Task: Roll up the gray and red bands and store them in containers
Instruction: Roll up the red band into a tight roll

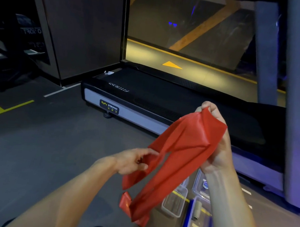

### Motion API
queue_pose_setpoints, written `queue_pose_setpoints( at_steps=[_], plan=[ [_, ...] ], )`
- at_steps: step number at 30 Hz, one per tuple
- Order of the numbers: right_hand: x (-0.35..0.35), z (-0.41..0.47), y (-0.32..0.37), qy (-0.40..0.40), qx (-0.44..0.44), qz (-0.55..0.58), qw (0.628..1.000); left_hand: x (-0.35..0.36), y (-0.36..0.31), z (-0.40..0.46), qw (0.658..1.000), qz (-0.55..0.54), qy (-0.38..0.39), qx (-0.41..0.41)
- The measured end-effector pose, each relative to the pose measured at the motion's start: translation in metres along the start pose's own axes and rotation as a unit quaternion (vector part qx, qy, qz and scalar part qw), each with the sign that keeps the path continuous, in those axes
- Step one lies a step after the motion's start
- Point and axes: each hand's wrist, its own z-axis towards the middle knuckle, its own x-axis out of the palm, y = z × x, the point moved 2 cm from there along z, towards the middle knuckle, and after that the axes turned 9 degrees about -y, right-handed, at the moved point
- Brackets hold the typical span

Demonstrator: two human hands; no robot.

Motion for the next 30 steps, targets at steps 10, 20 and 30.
queue_pose_setpoints(
  at_steps=[10,20,30],
  plan=[
    [0.006,0.0,-0.001,0.009,0.019,0.036,0.999,-0.005,0.007,0.005,0.981,0.175,-0.081,0.033],
    [0.006,0.0,-0.001,0.026,0.028,0.055,0.998,-0.005,0.007,0.005,0.987,0.061,-0.147,-0.007],
    [0.002,-0.001,-0.001,0.023,0.022,0.033,0.999,0.009,0.033,0.005,0.999,-0.02,-0.026,-0.02]
  ],
)
